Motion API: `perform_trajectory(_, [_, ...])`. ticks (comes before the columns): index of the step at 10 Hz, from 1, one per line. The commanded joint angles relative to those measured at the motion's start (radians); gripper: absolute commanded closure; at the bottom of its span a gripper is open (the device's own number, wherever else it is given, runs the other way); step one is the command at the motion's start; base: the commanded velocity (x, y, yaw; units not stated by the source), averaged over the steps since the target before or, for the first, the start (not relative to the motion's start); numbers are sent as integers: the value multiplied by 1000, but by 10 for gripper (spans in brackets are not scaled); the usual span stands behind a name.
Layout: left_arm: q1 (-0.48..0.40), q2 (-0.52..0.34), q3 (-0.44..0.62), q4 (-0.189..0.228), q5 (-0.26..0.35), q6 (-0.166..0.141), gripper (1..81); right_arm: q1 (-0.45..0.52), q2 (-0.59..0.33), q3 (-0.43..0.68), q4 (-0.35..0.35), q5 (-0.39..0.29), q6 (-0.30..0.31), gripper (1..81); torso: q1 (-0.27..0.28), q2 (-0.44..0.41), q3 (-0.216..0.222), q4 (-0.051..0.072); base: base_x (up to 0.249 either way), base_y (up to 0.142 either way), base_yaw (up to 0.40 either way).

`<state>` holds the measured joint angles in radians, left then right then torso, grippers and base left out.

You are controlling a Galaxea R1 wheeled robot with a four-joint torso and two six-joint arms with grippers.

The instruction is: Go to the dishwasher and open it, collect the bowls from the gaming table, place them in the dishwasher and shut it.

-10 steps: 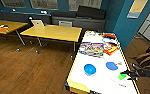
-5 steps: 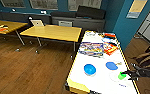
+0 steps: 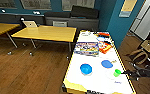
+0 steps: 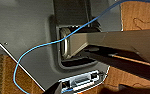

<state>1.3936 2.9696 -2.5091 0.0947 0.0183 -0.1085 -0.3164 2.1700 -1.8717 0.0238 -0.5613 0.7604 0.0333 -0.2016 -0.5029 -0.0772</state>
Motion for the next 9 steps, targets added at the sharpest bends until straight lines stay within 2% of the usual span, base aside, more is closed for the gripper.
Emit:
perform_trajectory(1, [-17, 0, 16, 10, 66, 1, 10, 133, -37, -1, 11, -37, 0, 10, 0, 0, 0, 0, 0, 0, -180])
perform_trajectory(2, [-17, 0, 16, 8, 66, 1, 10, 131, -37, 3, 11, -37, 0, 10, 0, 0, 0, 0, 0, -81, 0])
perform_trajectory(9, [-17, -7, 16, 2, 66, 0, 10, 138, 16, -19, 11, -28, 0, 10, 0, 0, 0, 0, 0, 0, 0])
